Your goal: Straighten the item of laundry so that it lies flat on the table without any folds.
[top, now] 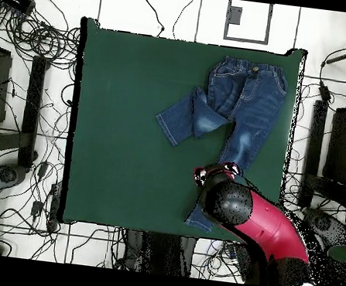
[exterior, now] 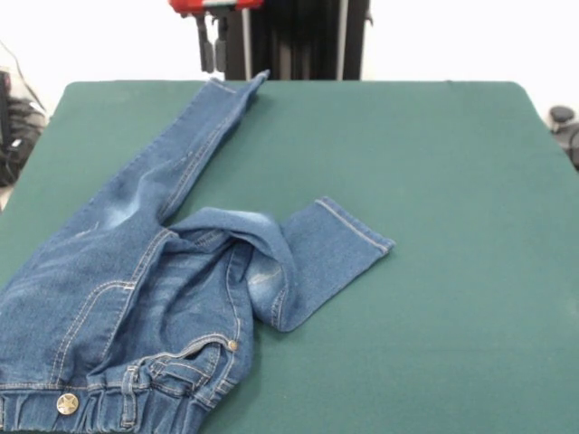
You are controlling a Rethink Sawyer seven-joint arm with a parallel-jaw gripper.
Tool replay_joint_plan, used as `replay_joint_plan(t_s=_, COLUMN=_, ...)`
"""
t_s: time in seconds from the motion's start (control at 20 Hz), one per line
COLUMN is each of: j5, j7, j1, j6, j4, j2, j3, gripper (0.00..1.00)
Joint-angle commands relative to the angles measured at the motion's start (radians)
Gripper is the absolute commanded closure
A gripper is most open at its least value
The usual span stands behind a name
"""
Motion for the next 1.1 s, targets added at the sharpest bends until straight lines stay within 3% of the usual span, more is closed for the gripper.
replay_joint_plan(t_s=0.05, j5=0.122, j7=0.373, j1=0.087, j6=-0.102, j4=-0.114, j2=0.192, j3=0.006, gripper=1.00)
replay_joint_plan(t_s=0.25, j5=0.118, j7=0.358, j1=0.107, j6=-0.150, j4=-0.165, j2=0.291, j3=0.013, gripper=1.00)
replay_joint_plan(t_s=0.4, j5=0.126, j7=0.356, j1=0.072, j6=-0.198, j4=-0.164, j2=0.313, j3=0.075, gripper=1.00)
replay_joint_plan(t_s=0.6, j5=0.093, j7=0.303, j1=0.083, j6=-0.168, j4=-0.208, j2=0.331, j3=0.076, gripper=1.00)
replay_joint_plan(t_s=0.8, j5=0.104, j7=0.322, j1=0.093, j6=-0.196, j4=-0.237, j2=0.345, j3=0.073, gripper=1.00)
replay_joint_plan(t_s=0.85, j5=0.105, j7=0.326, j1=0.094, j6=-0.194, j4=-0.241, j2=0.346, j3=0.078, gripper=0.00)
replay_joint_plan(t_s=1.1, j5=0.120, j7=0.334, j1=0.155, j6=-0.106, j4=-0.280, j2=0.335, j3=0.013, gripper=0.00)
